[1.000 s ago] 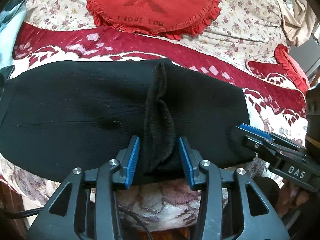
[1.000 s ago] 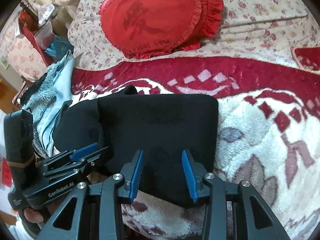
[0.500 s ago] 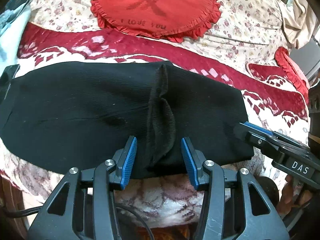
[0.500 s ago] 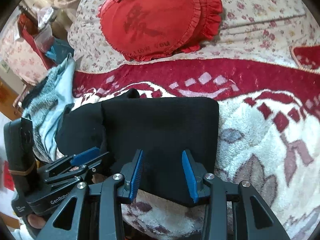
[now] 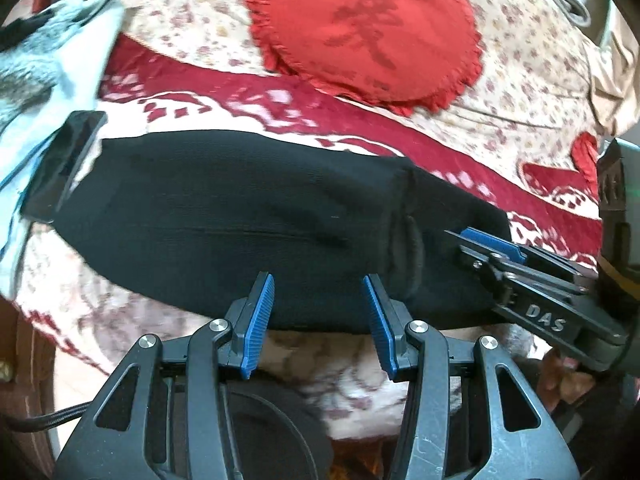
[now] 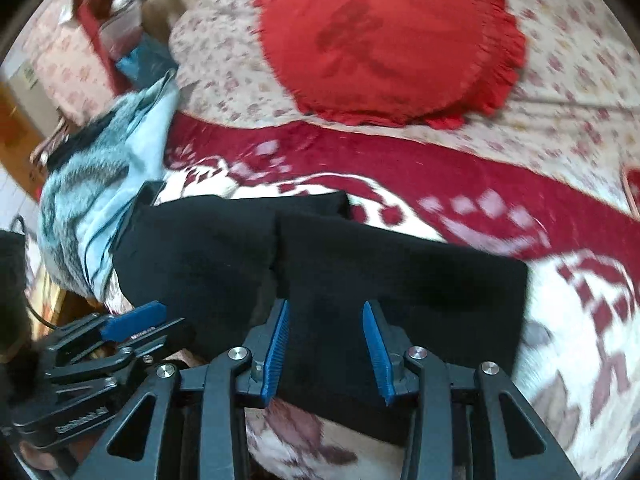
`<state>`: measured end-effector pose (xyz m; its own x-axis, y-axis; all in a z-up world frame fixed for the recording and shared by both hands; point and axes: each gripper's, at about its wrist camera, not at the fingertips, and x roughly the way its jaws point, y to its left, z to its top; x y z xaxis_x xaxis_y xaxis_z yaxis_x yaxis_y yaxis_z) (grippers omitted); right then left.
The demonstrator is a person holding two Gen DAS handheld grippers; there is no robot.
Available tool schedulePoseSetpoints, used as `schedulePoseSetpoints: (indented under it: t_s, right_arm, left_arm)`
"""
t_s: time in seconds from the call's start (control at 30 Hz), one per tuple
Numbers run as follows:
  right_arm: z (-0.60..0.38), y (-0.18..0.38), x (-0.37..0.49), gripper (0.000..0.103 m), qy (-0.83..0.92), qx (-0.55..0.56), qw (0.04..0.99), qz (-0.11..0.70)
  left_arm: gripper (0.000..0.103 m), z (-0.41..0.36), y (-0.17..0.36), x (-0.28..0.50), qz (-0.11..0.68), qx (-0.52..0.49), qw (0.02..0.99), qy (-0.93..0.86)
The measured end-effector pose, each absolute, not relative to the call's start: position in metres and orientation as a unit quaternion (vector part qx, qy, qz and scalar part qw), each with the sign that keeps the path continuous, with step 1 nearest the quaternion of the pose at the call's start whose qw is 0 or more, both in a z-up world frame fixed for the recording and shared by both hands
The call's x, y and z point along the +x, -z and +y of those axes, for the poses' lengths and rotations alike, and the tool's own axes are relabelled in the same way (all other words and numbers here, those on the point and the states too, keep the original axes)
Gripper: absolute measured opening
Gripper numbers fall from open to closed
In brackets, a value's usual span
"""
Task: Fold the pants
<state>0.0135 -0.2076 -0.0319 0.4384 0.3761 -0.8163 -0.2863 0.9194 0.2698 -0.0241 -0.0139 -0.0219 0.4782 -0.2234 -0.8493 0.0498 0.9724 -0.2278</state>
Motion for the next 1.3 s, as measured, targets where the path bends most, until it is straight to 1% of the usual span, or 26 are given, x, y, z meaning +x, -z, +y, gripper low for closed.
schedulePoseSetpoints:
  t_s: [0.2, 0.57, 0.73, 0.97, 1.1, 1.17, 1.2, 1.23, 1.3]
  right_arm:
    - [-0.169, 0.048, 0.028, 0.035, -0.203, 0.007, 0.843, 0.499]
    - [-0.142, 0.025, 0.022, 0.035, -0.232, -0.004, 0.844, 0.483]
    - [-0.131, 0.049, 0.028, 0.036, -0.226, -0.020, 0.827, 0.514]
    - [-0.118, 0.025, 0.024, 0.036, -0.248, -0.025, 0.835, 0.492]
    - [-0.096, 0.018, 0.028, 0.040, -0.278, -0.037, 0.827, 0.487]
    - [-0.081, 0.018, 0.032, 0.042, -0.291, -0.050, 0.824, 0.484]
    - [-0.074, 0.019, 0.034, 0.042, -0.298, -0.053, 0.822, 0.482]
    - [-0.067, 0.019, 0.036, 0.043, -0.305, -0.055, 0.820, 0.481]
    - [-0.052, 0.021, 0.044, 0.044, -0.315, -0.057, 0.816, 0.481]
  left_arm:
    - [0.045, 0.010, 0.024, -0.024, 0.507, -0.105, 0.854, 0.054]
    - [0.045, 0.037, 0.020, -0.030, 0.502, -0.121, 0.856, 0.030]
    - [0.045, 0.051, 0.019, -0.033, 0.501, -0.132, 0.855, 0.021]
    - [0.045, 0.074, 0.021, -0.038, 0.500, -0.155, 0.852, 0.003]
    - [0.045, 0.090, 0.024, -0.046, 0.500, -0.180, 0.847, -0.002]
    - [0.051, 0.102, 0.028, -0.050, 0.499, -0.202, 0.843, -0.005]
    - [0.057, 0.106, 0.030, -0.051, 0.499, -0.213, 0.840, -0.005]
    - [0.060, 0.112, 0.032, -0.052, 0.499, -0.226, 0.837, -0.007]
    - [0.060, 0.121, 0.036, -0.052, 0.500, -0.241, 0.832, -0.017]
